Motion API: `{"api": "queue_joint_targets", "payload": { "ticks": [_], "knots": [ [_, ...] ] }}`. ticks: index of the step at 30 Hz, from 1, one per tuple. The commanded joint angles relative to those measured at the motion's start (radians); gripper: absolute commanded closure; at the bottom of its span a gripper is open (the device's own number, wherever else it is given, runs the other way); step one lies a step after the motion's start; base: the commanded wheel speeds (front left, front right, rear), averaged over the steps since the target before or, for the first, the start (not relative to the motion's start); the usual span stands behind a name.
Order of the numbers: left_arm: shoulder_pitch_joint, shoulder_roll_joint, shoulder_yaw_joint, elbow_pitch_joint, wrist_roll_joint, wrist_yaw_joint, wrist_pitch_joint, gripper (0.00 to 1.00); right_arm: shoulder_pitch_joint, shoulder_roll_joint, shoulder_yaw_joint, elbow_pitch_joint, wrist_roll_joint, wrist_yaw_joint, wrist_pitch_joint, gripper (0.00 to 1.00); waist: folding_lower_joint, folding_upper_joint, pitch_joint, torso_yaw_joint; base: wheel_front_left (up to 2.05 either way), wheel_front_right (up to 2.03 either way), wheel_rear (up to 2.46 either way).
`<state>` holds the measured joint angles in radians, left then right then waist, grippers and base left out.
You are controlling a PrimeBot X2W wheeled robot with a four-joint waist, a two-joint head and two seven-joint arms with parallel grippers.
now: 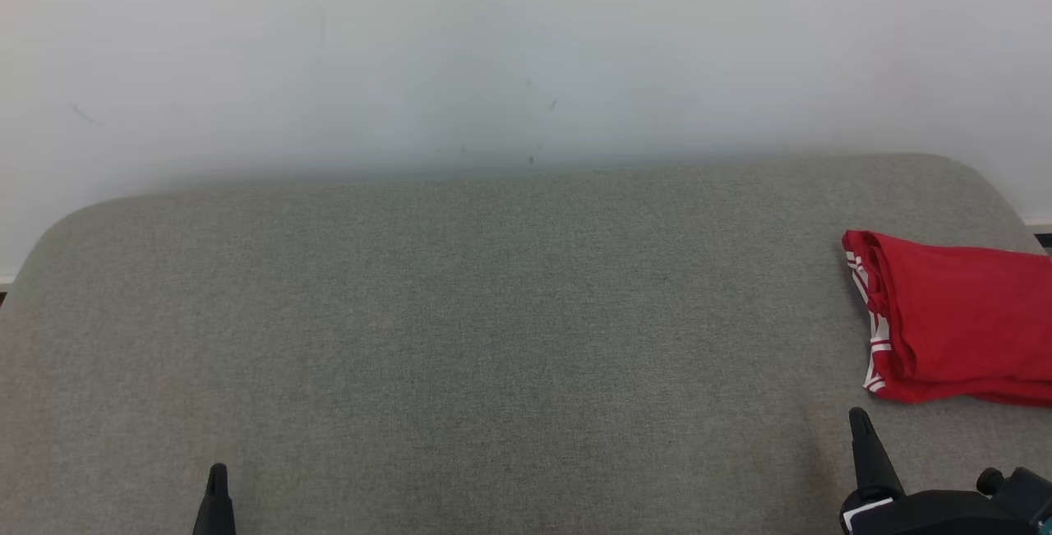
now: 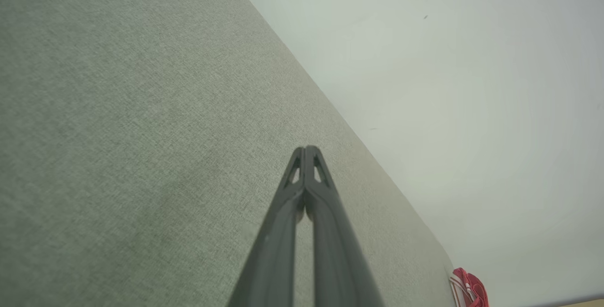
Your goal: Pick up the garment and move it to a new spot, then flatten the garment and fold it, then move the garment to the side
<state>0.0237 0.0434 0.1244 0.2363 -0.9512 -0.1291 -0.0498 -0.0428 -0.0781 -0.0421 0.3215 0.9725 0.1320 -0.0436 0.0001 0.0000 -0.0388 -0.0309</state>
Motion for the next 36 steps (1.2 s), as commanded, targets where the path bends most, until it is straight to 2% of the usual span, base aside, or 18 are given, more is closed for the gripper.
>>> {"api": "queue_joint_targets", "payload": {
  "ticks": [1, 36],
  "knots": [
    [-0.025, 0.006, -0.001, -0.008, -0.033, -0.001, 0.007, 1.00, -0.023, 0.001, -0.006, -0.015, 0.030, -0.001, 0.007, 1.00, 0.0000, 0.0000, 0.001, 0.001, 0.00, 0.00, 0.00],
    [-0.089, 0.008, -0.006, 0.002, -0.380, -0.002, 0.095, 1.00, -0.049, 0.016, -0.044, -0.051, 0.367, -0.002, 0.091, 1.00, -0.0001, 0.0000, 0.020, 0.015, 0.00, 0.00, 0.00]
  ]
}}
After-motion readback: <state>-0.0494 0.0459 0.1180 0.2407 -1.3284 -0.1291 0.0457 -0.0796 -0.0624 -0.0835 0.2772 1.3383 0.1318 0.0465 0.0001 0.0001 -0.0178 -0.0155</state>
